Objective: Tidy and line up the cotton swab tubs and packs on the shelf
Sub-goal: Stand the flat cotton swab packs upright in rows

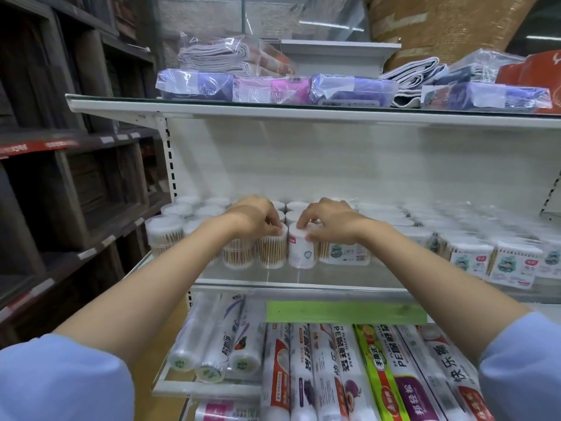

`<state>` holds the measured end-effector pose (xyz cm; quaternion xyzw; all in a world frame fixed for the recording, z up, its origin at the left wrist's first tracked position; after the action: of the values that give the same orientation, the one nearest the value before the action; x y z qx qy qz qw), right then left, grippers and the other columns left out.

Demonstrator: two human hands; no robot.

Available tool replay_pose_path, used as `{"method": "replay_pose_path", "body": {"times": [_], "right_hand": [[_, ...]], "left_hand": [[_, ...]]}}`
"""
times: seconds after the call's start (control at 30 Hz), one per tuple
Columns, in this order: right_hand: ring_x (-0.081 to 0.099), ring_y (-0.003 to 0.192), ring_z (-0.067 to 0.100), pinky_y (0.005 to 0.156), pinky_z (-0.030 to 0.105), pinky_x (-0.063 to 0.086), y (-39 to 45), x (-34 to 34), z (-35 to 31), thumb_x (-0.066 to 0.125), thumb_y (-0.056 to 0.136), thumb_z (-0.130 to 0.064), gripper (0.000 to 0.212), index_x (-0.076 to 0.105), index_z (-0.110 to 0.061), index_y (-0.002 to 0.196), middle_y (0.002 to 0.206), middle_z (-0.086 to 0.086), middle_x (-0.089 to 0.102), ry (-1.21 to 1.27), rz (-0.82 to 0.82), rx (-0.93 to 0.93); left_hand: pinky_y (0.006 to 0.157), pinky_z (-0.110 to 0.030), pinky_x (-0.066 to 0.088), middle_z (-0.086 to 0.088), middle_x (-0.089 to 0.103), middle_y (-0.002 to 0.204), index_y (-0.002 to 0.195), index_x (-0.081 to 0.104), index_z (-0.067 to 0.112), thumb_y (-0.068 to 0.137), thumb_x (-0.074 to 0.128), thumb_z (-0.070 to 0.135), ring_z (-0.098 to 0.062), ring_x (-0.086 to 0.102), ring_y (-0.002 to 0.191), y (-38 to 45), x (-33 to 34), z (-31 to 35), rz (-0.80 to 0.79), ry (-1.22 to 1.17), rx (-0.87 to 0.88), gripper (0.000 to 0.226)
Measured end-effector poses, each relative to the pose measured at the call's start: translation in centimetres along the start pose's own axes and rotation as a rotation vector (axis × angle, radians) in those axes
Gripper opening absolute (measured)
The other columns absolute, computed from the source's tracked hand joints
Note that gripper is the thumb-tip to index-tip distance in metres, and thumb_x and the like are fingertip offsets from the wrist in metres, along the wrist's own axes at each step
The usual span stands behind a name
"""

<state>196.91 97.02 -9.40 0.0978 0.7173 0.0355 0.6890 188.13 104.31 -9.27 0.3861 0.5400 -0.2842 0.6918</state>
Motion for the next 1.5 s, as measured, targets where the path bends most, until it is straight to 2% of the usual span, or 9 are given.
{"method": "replay_pose_path", "body": {"times": [0.13, 0.3, 0.67, 0.83, 0.97, 1.07, 1.13, 1.37, 1.5], "right_hand": [[0.046, 0.108, 0.014, 0.095, 0.034, 0.034, -0.1, -0.3, 0.1, 0.061, 0.084, -0.048, 0.035, 0.062, -0.026, 0.111, 0.111, -0.005, 0.057, 0.037, 0.071, 0.035], [0.049, 0.112, 0.015, 0.101, 0.035, 0.034, 0.0, 0.2, 0.5, 0.062, 0.088, -0.029, 0.020, 0.065, -0.026, 0.108, 0.116, -0.005, 0.059, 0.046, 0.036, 0.055], [0.051, 0.111, 0.019, 0.103, 0.037, 0.033, -0.3, 0.4, 1.5, 0.062, 0.088, -0.021, 0.007, 0.066, -0.027, 0.091, 0.113, -0.004, 0.064, 0.068, 0.054, 0.036], [0.051, 0.112, 0.021, 0.103, 0.038, 0.035, -0.3, 0.6, 1.7, 0.063, 0.086, -0.024, 0.019, 0.057, -0.039, 0.075, 0.113, -0.003, 0.063, 0.072, 0.039, -0.002], [0.048, 0.109, 0.018, 0.095, 0.031, 0.037, -0.5, -0.5, 1.3, 0.061, 0.086, -0.026, 0.008, 0.065, -0.031, 0.090, 0.114, -0.003, 0.054, 0.145, 0.049, -0.017], [0.041, 0.107, 0.010, 0.101, 0.033, 0.032, -0.9, -1.6, -0.2, 0.059, 0.089, -0.025, 0.016, 0.067, -0.023, 0.104, 0.110, -0.007, 0.050, 0.170, 0.093, -0.091], [0.042, 0.110, 0.011, 0.103, 0.035, 0.032, -0.5, -1.7, -1.4, 0.058, 0.091, -0.028, 0.021, 0.066, -0.022, 0.109, 0.112, -0.006, 0.054, 0.144, 0.116, -0.133], [0.041, 0.116, 0.021, 0.092, 0.038, 0.031, 2.0, 0.5, -4.8, 0.052, 0.089, -0.050, 0.040, 0.060, -0.020, 0.115, 0.120, 0.000, 0.058, -0.109, 0.104, -0.190], [0.045, 0.114, 0.024, 0.089, 0.036, 0.033, 2.8, 1.1, -5.3, 0.052, 0.091, -0.038, 0.028, 0.063, -0.016, 0.104, 0.115, 0.004, 0.059, -0.154, 0.076, -0.200]], "left_hand": [[0.074, -0.023, 0.039, 0.005, 0.061, 0.091, 0.101, 0.073, 0.023, 0.086, 0.064, 0.037, -0.014, 0.051, 0.085, 0.1, 0.0, 0.0, -0.003, 0.002, 0.012, 0.022], [0.076, -0.023, 0.040, 0.002, 0.065, 0.099, 0.102, 0.072, 0.024, 0.087, 0.063, 0.036, -0.014, 0.052, 0.087, -0.1, 0.2, -0.1, 0.003, -0.001, 0.000, 0.022], [0.078, -0.023, 0.041, -0.001, 0.067, 0.106, 0.103, 0.071, 0.022, 0.087, 0.063, 0.032, -0.019, 0.058, 0.097, -0.5, -0.2, 0.5, 0.012, 0.019, -0.061, 0.021], [0.087, -0.026, 0.044, -0.003, 0.066, 0.110, 0.105, 0.071, 0.020, 0.088, 0.064, 0.029, -0.020, 0.058, 0.102, -0.8, -0.3, 0.8, 0.007, 0.003, -0.076, 0.021], [0.091, -0.028, 0.044, -0.004, 0.063, 0.115, 0.107, 0.070, 0.020, 0.090, 0.060, 0.028, -0.021, 0.056, 0.105, -0.9, 0.2, 0.7, -0.020, -0.028, -0.090, 0.021], [0.098, -0.029, 0.038, -0.005, 0.055, 0.125, 0.110, 0.068, 0.018, 0.092, 0.056, 0.021, -0.023, 0.049, 0.117, -1.1, -0.1, 0.4, 0.024, -0.039, -0.079, 0.022], [0.096, -0.026, 0.034, -0.006, 0.054, 0.126, 0.112, 0.065, 0.016, 0.093, 0.053, 0.016, -0.023, 0.047, 0.118, -1.5, -0.8, -0.3, 0.084, -0.054, -0.110, 0.023], [0.091, -0.031, 0.041, -0.005, 0.054, 0.115, 0.114, 0.060, 0.017, 0.090, 0.057, 0.030, -0.021, 0.050, 0.107, -3.9, -1.8, -3.7, 0.141, -0.046, -0.236, 0.027], [0.083, -0.026, 0.045, -0.003, 0.060, 0.110, 0.104, 0.068, 0.022, 0.084, 0.065, 0.039, -0.018, 0.057, 0.099, -3.9, -1.3, -5.0, 0.085, -0.071, -0.252, 0.026]]}}
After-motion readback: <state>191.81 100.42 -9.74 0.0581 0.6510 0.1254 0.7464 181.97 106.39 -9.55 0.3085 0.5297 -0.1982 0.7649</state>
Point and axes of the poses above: each hand's wrist, its own y-axis towards the middle knuckle, its own x-axis out of the palm, z = x × y, the point moved 9 cm from there along y, towards the middle knuckle
